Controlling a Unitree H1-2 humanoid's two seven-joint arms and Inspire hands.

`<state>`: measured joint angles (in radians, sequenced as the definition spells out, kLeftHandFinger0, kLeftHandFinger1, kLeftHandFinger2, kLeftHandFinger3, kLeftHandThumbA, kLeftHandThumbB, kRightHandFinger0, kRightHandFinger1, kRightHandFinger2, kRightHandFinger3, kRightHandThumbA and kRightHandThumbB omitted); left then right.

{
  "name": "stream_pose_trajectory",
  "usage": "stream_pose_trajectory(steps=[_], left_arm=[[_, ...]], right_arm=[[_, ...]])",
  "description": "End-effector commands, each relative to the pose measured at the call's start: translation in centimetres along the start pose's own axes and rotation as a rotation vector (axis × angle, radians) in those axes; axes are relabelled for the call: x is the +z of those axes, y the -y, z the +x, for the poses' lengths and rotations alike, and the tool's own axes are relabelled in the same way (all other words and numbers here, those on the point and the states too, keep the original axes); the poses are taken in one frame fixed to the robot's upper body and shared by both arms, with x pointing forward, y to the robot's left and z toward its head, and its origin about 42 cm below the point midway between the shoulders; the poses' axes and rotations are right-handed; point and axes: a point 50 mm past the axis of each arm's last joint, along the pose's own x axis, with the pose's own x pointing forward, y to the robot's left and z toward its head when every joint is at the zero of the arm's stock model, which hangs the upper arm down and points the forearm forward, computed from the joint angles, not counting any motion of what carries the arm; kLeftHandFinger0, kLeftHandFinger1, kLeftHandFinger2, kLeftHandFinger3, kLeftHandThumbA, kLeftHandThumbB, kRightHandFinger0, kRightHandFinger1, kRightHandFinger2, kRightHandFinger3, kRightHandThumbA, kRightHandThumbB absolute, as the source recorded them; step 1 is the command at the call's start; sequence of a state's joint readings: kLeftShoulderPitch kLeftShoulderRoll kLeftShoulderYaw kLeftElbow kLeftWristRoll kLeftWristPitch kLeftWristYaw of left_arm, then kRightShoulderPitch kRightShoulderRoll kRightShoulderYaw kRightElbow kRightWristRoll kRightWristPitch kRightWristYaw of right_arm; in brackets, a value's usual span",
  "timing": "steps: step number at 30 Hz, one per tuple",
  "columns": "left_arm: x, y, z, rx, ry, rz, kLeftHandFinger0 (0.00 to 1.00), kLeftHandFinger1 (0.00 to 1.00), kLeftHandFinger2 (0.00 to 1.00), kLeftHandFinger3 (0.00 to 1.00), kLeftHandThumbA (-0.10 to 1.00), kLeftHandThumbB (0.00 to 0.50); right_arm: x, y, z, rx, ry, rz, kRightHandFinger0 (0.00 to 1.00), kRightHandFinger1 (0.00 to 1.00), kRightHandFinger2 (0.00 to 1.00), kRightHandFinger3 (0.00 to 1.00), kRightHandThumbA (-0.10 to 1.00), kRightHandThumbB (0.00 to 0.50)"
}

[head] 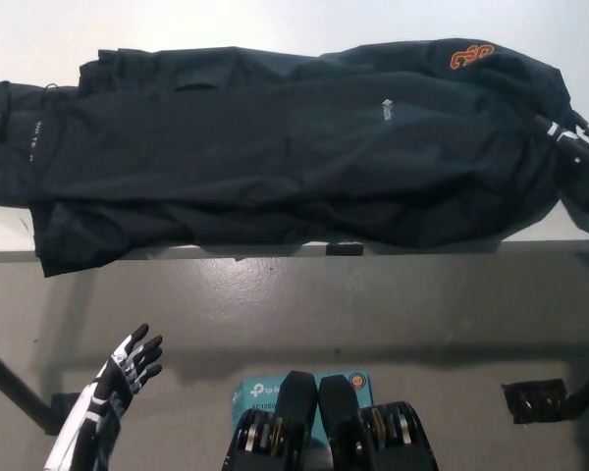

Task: The robot grabs the right edges of the black jacket on the table, and folds it in half

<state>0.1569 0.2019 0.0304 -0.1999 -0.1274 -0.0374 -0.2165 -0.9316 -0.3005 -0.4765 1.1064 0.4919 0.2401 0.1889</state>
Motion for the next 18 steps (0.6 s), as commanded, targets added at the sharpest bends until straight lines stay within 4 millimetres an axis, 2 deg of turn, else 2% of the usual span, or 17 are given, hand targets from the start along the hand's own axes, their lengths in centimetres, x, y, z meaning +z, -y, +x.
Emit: stream_pose_trajectory(steps=[1,4,7,8,12,14,17,18], left_arm=[[1.3,-0.4,0.3,0.023,0.075,0.008,1.0,1.0,1.0,1.0,1.0,0.383],[1.4,-0.4,0.5,0.023,0.082,0.002,1.0,1.0,1.0,1.0,1.0,0.379],[1.4,-0.4,0.5,0.024,0.082,0.002,1.0,1.0,1.0,1.0,1.0,0.38],[1.5,-0.5,0.7,0.027,0.084,0.006,1.0,1.0,1.0,1.0,1.0,0.388],[1.5,-0.5,0.8,0.029,0.088,0.007,1.0,1.0,1.0,1.0,1.0,0.376],[1.6,-0.5,0.8,0.033,0.089,0.009,1.0,1.0,1.0,1.0,1.0,0.374],[1.7,-0.5,1.0,0.038,0.09,0.004,1.0,1.0,1.0,1.0,1.0,0.38],[1.7,-0.5,1.0,0.04,0.092,0.002,1.0,1.0,1.0,1.0,1.0,0.378]], right_arm=[[2.1,-4.3,1.1,0.116,0.039,0.08,1.0,1.0,1.0,1.0,1.0,0.409],[1.2,-4.8,1.3,0.134,0.018,0.143,1.0,1.0,1.0,1.0,1.0,0.419],[1.2,-4.8,1.3,0.134,0.018,0.145,1.0,1.0,1.0,1.0,1.0,0.42],[0.4,-5.6,1.5,0.148,0.003,0.196,1.0,1.0,1.0,1.0,1.0,0.449],[-0.2,-6.3,1.6,0.175,-0.026,0.24,1.0,1.0,1.0,1.0,1.0,0.5],[-0.5,-6.7,1.7,0.202,-0.05,0.277,1.0,1.0,1.0,1.0,1.0,0.5],[-0.7,-7.2,1.7,0.194,-0.078,0.28,1.0,1.0,1.0,1.0,0.93,0.5],[-0.6,-7.4,1.9,0.132,-0.088,0.226,0.62,0.74,1.0,1.0,0.77,0.454]])
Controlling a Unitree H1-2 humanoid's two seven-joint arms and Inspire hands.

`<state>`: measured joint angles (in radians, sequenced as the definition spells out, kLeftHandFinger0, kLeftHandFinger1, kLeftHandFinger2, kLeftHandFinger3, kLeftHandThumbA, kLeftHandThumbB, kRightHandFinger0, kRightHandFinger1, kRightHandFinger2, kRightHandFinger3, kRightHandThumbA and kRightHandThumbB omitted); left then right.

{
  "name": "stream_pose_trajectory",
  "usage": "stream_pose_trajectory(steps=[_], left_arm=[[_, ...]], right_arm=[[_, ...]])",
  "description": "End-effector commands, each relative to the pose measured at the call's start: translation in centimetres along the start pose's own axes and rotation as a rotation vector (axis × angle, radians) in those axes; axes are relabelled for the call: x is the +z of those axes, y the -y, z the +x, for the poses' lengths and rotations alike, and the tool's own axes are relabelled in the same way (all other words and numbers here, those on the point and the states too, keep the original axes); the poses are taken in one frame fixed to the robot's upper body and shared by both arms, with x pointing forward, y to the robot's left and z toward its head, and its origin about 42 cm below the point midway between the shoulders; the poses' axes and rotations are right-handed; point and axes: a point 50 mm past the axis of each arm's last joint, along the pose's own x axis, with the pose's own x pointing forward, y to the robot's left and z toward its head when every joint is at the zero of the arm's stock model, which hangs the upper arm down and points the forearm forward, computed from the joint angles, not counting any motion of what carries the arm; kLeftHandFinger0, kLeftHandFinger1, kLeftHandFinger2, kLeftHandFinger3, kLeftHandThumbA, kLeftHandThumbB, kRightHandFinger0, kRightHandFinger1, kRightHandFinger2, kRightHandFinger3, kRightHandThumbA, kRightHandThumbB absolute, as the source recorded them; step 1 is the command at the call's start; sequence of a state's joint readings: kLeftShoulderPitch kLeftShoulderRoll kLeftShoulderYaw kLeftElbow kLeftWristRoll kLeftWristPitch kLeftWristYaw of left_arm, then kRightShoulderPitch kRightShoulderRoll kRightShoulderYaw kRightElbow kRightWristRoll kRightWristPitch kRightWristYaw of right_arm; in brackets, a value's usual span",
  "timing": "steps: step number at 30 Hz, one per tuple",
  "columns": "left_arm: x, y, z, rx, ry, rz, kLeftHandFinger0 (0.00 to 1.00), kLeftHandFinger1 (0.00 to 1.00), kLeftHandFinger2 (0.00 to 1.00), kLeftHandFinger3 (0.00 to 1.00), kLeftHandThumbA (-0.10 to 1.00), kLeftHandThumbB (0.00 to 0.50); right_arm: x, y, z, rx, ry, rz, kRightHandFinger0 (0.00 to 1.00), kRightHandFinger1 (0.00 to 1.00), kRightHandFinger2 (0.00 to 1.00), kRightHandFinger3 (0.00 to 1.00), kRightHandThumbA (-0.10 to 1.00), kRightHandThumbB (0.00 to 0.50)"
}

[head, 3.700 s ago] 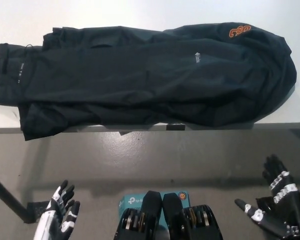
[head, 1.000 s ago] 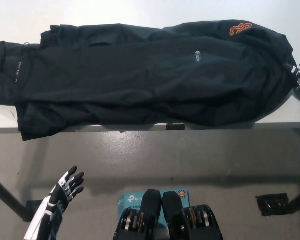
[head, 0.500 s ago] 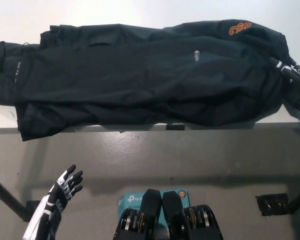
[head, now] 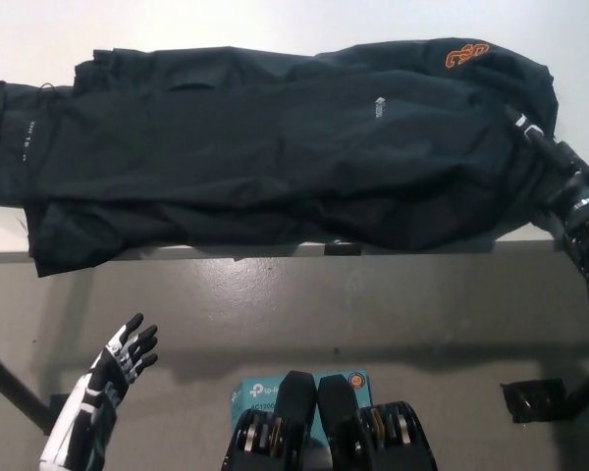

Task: The robot grabs the right edges of the black jacket on the table, and folds it in half

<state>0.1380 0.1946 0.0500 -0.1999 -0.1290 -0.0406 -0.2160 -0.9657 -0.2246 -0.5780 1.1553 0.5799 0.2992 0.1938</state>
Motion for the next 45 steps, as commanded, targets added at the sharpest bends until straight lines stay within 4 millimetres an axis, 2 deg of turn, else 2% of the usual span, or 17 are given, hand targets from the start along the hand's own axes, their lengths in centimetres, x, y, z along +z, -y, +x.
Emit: stream_pose_trajectory(steps=[1,2,3,4,8,10,13,15,19,26,28,29,39,40,42,43,45], left_arm=[[1.3,-0.1,0.5,0.023,0.067,0.001,1.0,1.0,1.0,1.0,1.0,0.379],[1.4,-0.1,0.5,0.025,0.067,0.005,1.0,1.0,1.0,1.0,1.0,0.377],[1.5,-0.1,0.5,0.024,0.066,0.012,1.0,1.0,1.0,1.0,1.0,0.368],[1.5,-0.1,0.5,0.022,0.067,0.01,1.0,1.0,1.0,1.0,1.0,0.365],[1.4,-0.2,0.7,0.024,0.068,0.009,1.0,1.0,1.0,1.0,1.0,0.368],[1.5,-0.3,0.7,0.022,0.07,0.014,1.0,1.0,1.0,1.0,1.0,0.364],[1.4,-0.3,0.7,0.018,0.067,0.016,1.0,1.0,1.0,1.0,1.0,0.367],[1.4,-0.4,0.8,0.021,0.067,0.019,1.0,1.0,1.0,1.0,1.0,0.364],[1.6,-0.4,1.0,0.027,0.071,0.024,1.0,1.0,1.0,1.0,1.0,0.361],[1.7,-0.3,1.3,0.027,0.082,0.016,1.0,1.0,1.0,1.0,1.0,0.35],[1.8,-0.4,1.4,0.025,0.086,0.018,1.0,1.0,1.0,1.0,1.0,0.347],[1.8,-0.4,1.4,0.027,0.087,0.016,1.0,1.0,1.0,1.0,1.0,0.347],[1.7,-0.4,1.3,0.021,0.084,0.016,1.0,1.0,1.0,1.0,1.0,0.34],[1.6,-0.4,1.2,0.021,0.081,0.014,1.0,1.0,1.0,1.0,1.0,0.341],[1.6,-0.3,1.2,0.024,0.081,0.014,1.0,1.0,1.0,1.0,1.0,0.334],[1.6,-0.4,1.2,0.023,0.082,0.015,1.0,1.0,1.0,1.0,1.0,0.334],[1.7,-0.3,1.1,0.02,0.082,0.014,1.0,1.0,1.0,1.0,1.0,0.325]], right_arm=[[1.8,-5.1,1.4,-0.014,0.001,-0.009,0.02,0.2,0.46,0.56,0.38,0.386],[1.8,-5.4,1.5,-0.062,0.023,-0.03,0.0,0.04,0.28,0.41,0.15,0.32],[1.7,-5.8,1.5,-0.083,0.047,-0.059,0.0,0.0,0.19,0.57,-0.09,0.254],[1.7,-6.5,1.4,-0.092,0.073,-0.103,0.0,0.0,0.27,0.65,-0.1,0.226],[2.0,-7.1,1.3,-0.088,0.103,-0.063,0.0,0.04,0.61,0.57,-0.1,0.14],[2.1,-7.3,1.4,-0.088,0.126,-0.044,0.0,0.07,0.66,0.48,-0.1,0.166],[2.4,-7.7,1.3,-0.068,0.15,-0.037,0.0,0.03,0.62,0.51,-0.1,0.133],[2.6,-8.0,1.1,-0.053,0.162,-0.032,0.0,0.02,0.63,0.88,-0.1,0.117],[3.4,-8.9,0.5,-0.03,0.207,-0.022,0.0,0.0,0.57,1.0,-0.1,0.096],[7.2,-11.2,-1.1,0.006,0.32,0.0,0.0,0.0,0.59,1.0,-0.1,0.084],[8.4,-11.8,-1.6,0.019,0.356,-0.01,0.0,0.0,0.57,0.86,-0.1,0.082],[9.0,-12.1,-1.9,0.037,0.37,-0.013,0.0,0.0,0.57,1.0,-0.1,0.068],[15.1,-16.5,-3.8,0.13,0.479,-0.031,0.0,0.0,0.63,1.0,-0.1,0.097],[15.5,-17.1,-4.0,0.141,0.481,-0.047,0.0,0.0,0.62,0.87,-0.1,0.086],[16.0,-18.1,-4.1,0.168,0.487,-0.07,0.0,0.0,0.63,0.84,-0.1,0.065],[16.3,-18.8,-4.2,0.177,0.484,-0.074,0.0,0.03,0.65,0.99,-0.1,0.069],[16.7,-20.6,-4.4,0.209,0.494,-0.133,0.0,0.08,0.67,1.0,-0.1,0.07]])
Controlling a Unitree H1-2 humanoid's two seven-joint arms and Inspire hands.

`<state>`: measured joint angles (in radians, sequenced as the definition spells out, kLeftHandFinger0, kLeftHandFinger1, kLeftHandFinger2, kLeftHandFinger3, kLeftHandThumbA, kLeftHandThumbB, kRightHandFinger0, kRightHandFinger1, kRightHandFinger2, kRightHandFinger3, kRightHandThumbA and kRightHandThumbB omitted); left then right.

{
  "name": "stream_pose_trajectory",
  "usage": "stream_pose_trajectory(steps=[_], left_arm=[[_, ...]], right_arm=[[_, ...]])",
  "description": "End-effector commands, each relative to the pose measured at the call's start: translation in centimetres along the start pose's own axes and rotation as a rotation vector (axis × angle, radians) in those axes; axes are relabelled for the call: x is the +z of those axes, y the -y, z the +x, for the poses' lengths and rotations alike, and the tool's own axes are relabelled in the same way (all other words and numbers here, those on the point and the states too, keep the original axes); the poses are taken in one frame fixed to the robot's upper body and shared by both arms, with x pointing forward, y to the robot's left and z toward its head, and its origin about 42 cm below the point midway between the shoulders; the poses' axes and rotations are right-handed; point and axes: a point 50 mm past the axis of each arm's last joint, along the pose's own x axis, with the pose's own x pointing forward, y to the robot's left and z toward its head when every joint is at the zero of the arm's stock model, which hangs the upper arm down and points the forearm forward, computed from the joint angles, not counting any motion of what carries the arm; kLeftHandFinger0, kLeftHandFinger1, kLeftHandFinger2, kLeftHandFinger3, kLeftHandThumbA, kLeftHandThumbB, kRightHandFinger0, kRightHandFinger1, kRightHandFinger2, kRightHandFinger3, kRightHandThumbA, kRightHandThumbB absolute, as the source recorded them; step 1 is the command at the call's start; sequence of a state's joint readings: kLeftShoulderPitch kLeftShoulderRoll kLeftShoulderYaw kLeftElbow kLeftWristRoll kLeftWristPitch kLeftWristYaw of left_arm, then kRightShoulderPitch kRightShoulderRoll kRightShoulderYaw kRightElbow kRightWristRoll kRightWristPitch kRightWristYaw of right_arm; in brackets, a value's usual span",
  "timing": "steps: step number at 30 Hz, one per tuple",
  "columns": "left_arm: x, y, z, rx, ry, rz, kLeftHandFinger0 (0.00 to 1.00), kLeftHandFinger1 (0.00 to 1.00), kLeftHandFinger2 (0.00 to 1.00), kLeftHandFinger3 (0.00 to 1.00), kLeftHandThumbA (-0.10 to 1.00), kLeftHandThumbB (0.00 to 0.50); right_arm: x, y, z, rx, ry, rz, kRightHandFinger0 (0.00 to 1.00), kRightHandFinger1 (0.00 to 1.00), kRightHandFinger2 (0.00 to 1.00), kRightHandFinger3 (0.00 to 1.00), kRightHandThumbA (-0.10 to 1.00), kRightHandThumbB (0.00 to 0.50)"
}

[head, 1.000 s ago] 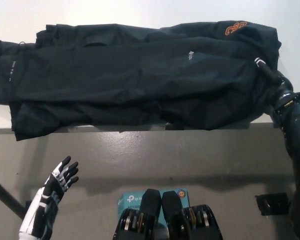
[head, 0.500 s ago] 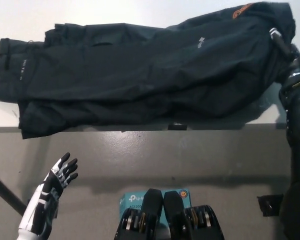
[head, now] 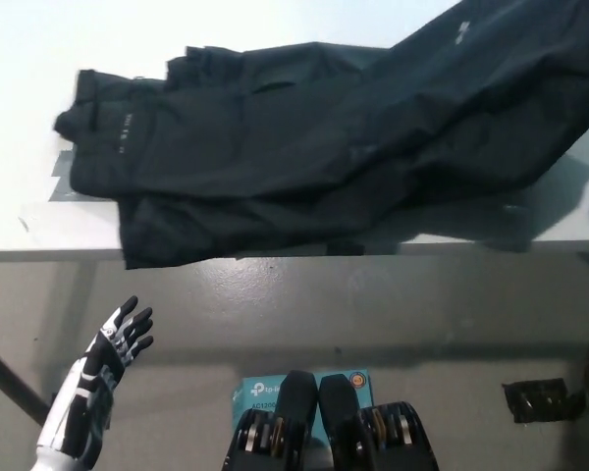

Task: The robot grabs the right edges of the black jacket on the table, and folds it in half

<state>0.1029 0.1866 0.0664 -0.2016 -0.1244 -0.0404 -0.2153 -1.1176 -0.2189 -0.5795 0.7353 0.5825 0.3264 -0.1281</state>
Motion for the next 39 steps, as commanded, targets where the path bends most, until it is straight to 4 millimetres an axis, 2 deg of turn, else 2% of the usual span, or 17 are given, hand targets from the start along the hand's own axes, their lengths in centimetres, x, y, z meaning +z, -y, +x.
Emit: stream_pose_trajectory(steps=[1,4,8,10,13,16,21,24,25,26,27,30,31,33,37,38,39], left_arm=[[0.9,-0.1,0.0,0.008,0.046,0.01,1.0,1.0,1.0,1.0,1.0,0.327],[1.1,-0.1,0.1,0.008,0.046,0.013,1.0,1.0,1.0,1.0,1.0,0.323],[1.1,-0.1,0.3,0.011,0.047,0.01,1.0,1.0,1.0,1.0,1.0,0.342],[1.2,-0.1,0.4,0.007,0.048,0.02,1.0,1.0,1.0,1.0,1.0,0.342],[1.5,-0.1,0.6,0.001,0.052,0.017,1.0,1.0,1.0,1.0,1.0,0.338],[1.4,-0.1,0.9,-0.001,0.053,0.019,1.0,1.0,1.0,1.0,1.0,0.346],[1.5,0.2,1.1,-0.01,0.054,0.021,1.0,1.0,1.0,1.0,1.0,0.316],[1.5,0.2,1.1,-0.011,0.054,0.021,1.0,1.0,1.0,1.0,1.0,0.316],[1.5,0.3,1.3,-0.019,0.056,0.02,1.0,1.0,1.0,1.0,1.0,0.31],[1.6,0.5,1.5,-0.033,0.059,0.017,1.0,1.0,1.0,1.0,1.0,0.314],[1.6,0.5,1.6,-0.039,0.056,0.016,1.0,1.0,1.0,1.0,1.0,0.318],[1.6,0.5,1.6,-0.042,0.052,0.018,1.0,1.0,1.0,1.0,1.0,0.321],[1.7,0.8,1.8,-0.051,0.04,0.012,1.0,1.0,1.0,1.0,1.0,0.346],[1.8,0.9,1.9,-0.062,0.032,0.013,1.0,1.0,1.0,1.0,1.0,0.36],[2.0,1.1,2.0,-0.077,0.03,0.023,1.0,1.0,1.0,1.0,1.0,0.36],[2.0,1.1,2.0,-0.078,0.03,0.023,1.0,1.0,1.0,1.0,1.0,0.36],[2.0,1.2,2.1,-0.084,0.034,0.033,1.0,1.0,1.0,1.0,1.0,0.361]], right_arm=[[5.9,-7.8,0.3,0.195,0.128,-0.063,0.0,0.12,0.71,1.0,-0.1,0.068],[5.9,-10.6,0.2,0.245,0.142,-0.149,0.0,0.23,0.74,1.0,-0.1,0.058],[4.1,-16.1,-0.2,0.355,0.126,-0.352,0.0,0.33,0.76,0.87,-0.1,0.109],[2.4,-18.8,-0.3,0.415,0.108,-0.434,0.0,0.32,0.76,0.77,-0.1,0.129],[-0.4,-21.7,-0.9,0.495,0.089,-0.574,0.0,0.37,0.83,0.78,-0.1,0.165],[-3.7,-24.8,-1.9,0.559,0.106,-0.779,0.02,0.38,0.74,0.67,-0.1,0.218],[-9.6,-28.0,-3.6,0.706,0.078,-1.013,0.0,0.4,0.74,0.73,-0.1,0.193],[-9.6,-28.0,-3.5,0.709,0.081,-1.019,0.0,0.4,0.75,0.74,-0.1,0.194],[-11.9,-29.0,-4.5,0.752,0.086,-1.114,0.21,0.66,0.92,0.76,-0.1,0.19],[-15.9,-30.5,-6.3,0.824,0.112,-1.297,0.28,0.64,0.77,0.65,-0.1,0.203],[-17.5,-30.8,-6.8,0.851,0.137,-1.358,0.17,0.46,0.62,0.52,-0.1,0.198],[-18.4,-30.7,-7.1,0.888,0.15,-1.355,0.1,0.43,0.66,0.53,-0.1,0.19],[-21.7,-31.4,-8.8,0.914,0.104,-1.369,0.0,0.32,0.59,0.45,-0.1,0.21],[-23.6,-31.8,-9.9,0.952,0.098,-1.377,0.0,0.35,0.69,0.58,-0.1,0.205],[-25.4,-32.1,-11.0,0.969,0.072,-1.372,0.0,0.33,0.72,0.63,-0.1,0.211],[-25.4,-32.0,-11.0,0.969,0.074,-1.373,0.0,0.37,0.76,0.64,-0.1,0.215],[-26.4,-31.9,-11.5,0.963,0.065,-1.414,0.13,0.55,0.93,0.82,-0.1,0.151]])
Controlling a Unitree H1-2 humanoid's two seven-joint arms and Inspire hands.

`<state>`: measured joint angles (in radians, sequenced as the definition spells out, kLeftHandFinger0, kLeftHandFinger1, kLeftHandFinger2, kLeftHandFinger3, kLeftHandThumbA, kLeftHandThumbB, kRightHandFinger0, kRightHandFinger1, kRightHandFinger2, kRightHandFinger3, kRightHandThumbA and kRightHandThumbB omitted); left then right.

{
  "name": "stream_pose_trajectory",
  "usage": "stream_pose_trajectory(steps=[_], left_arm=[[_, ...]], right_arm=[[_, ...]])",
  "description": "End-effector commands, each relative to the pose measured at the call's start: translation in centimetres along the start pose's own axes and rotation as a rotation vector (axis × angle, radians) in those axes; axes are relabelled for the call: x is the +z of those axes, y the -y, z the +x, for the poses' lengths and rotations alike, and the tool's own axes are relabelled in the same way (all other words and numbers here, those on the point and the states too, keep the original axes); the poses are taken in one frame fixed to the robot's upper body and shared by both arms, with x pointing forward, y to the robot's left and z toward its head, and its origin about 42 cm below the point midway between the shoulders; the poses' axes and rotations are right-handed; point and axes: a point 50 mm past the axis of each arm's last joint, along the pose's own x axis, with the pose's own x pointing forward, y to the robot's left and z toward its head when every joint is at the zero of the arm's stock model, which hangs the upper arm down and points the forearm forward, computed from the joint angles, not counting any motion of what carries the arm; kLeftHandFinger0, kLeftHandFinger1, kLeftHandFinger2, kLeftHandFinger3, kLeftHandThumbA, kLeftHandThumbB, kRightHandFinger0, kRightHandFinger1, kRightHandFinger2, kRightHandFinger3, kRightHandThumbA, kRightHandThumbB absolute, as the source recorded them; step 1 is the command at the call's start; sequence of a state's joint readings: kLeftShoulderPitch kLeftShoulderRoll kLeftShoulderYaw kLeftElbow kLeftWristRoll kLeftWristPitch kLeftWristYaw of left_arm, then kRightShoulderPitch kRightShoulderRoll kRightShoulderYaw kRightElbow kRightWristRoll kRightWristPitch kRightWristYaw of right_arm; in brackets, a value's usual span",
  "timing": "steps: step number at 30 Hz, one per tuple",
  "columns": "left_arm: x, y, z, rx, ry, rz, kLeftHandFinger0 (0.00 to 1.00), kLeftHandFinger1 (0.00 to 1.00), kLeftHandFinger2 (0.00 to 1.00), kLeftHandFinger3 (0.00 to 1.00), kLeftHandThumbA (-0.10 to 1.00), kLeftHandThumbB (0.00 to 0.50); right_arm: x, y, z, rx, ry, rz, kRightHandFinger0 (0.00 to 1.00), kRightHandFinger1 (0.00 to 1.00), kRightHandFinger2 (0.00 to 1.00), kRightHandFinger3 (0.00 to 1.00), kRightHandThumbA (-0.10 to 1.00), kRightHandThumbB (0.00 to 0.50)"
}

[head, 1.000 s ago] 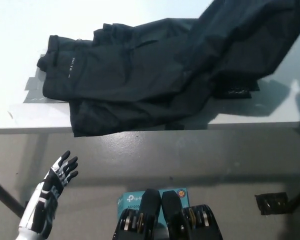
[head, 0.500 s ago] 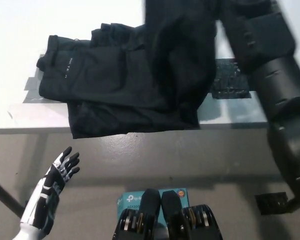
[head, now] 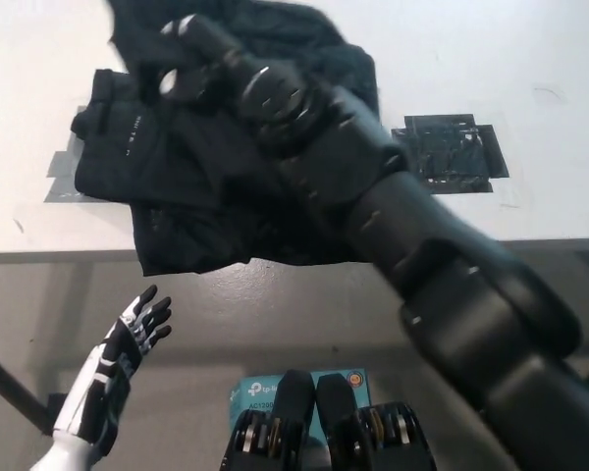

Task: The robot grabs the right edges of the black jacket on the table, and folds it in half

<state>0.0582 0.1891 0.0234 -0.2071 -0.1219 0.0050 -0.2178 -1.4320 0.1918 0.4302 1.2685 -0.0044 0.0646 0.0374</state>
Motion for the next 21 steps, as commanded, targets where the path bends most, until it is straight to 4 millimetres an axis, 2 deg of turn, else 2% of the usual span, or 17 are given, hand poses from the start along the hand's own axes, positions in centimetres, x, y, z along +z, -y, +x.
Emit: stream_pose_trajectory(steps=[1,2,3,4,5,7,8,9,10,11,12,13,16,17,21], left_arm=[[1.4,0.2,0.5,-0.033,0.034,0.046,1.0,1.0,1.0,1.0,1.0,0.363],[1.4,0.2,0.5,-0.034,0.034,0.046,1.0,1.0,1.0,1.0,1.0,0.364],[1.4,0.2,0.5,-0.034,0.033,0.046,1.0,1.0,1.0,1.0,1.0,0.364],[1.4,0.2,0.5,-0.034,0.033,0.047,1.0,1.0,1.0,1.0,1.0,0.364],[1.6,0.5,0.5,-0.047,0.031,0.05,1.0,1.0,1.0,1.0,1.0,0.357],[1.6,0.5,0.6,-0.051,0.032,0.052,1.0,1.0,1.0,1.0,1.0,0.354],[1.7,0.6,0.6,-0.053,0.035,0.055,1.0,1.0,1.0,1.0,1.0,0.35],[1.7,0.6,0.7,-0.056,0.037,0.058,1.0,1.0,1.0,1.0,1.0,0.349],[1.7,0.6,0.7,-0.057,0.038,0.059,1.0,1.0,1.0,1.0,1.0,0.348],[1.7,0.6,0.7,-0.057,0.037,0.059,1.0,1.0,1.0,1.0,1.0,0.348],[1.6,0.7,0.7,-0.055,0.036,0.063,1.0,1.0,1.0,1.0,1.0,0.348],[1.6,0.8,0.8,-0.052,0.035,0.069,1.0,1.0,1.0,1.0,1.0,0.347],[1.6,0.8,0.8,-0.052,0.034,0.069,1.0,1.0,1.0,1.0,1.0,0.347],[1.6,0.8,0.8,-0.053,0.035,0.069,1.0,1.0,1.0,1.0,1.0,0.324],[1.7,0.9,0.9,-0.055,0.039,0.07,1.0,1.0,1.0,1.0,1.0,0.312]], right_arm=[[7.9,-1.5,0.4,-0.009,0.225,-0.19,0.23,0.58,0.78,0.63,-0.1,0.164],[7.9,-1.5,0.4,-0.01,0.225,-0.191,0.19,0.52,0.67,0.47,-0.1,0.17],[7.9,-1.5,0.4,-0.01,0.226,-0.192,0.16,0.47,0.61,0.38,-0.1,0.169],[7.9,-1.5,0.4,-0.011,0.226,-0.193,0.14,0.45,0.59,0.35,-0.1,0.168],[6.8,-2.9,0.5,-0.004,0.189,-0.213,1.0,1.0,0.97,0.21,-0.1,0.177],[6.6,-2.9,0.5,-0.005,0.188,-0.206,1.0,1.0,0.89,0.32,-0.1,0.179],[6.2,-2.7,0.5,0.017,0.171,-0.179,1.0,1.0,0.93,0.61,0.29,0.25],[6.1,-2.7,0.5,0.038,0.164,-0.167,0.97,0.96,0.87,0.6,0.38,0.269],[6.0,-2.6,0.6,0.042,0.163,-0.165,0.9,0.88,0.83,0.53,0.41,0.277],[6.0,-2.6,0.6,0.042,0.163,-0.165,0.88,0.86,0.81,0.49,0.41,0.279],[6.2,-2.5,0.6,0.103,0.144,-0.143,1.0,1.0,1.0,1.0,0.7,0.399],[6.6,-2.2,0.5,0.197,0.12,-0.108,1.0,1.0,1.0,1.0,0.77,0.479],[6.6,-2.2,0.5,0.202,0.12,-0.106,1.0,1.0,1.0,1.0,0.77,0.488],[8.0,-1.3,0.4,0.246,0.136,-0.09,1.0,1.0,1.0,1.0,0.88,0.498],[9.1,-0.5,0.3,0.265,0.149,-0.079,1.0,1.0,1.0,1.0,0.93,0.5]])
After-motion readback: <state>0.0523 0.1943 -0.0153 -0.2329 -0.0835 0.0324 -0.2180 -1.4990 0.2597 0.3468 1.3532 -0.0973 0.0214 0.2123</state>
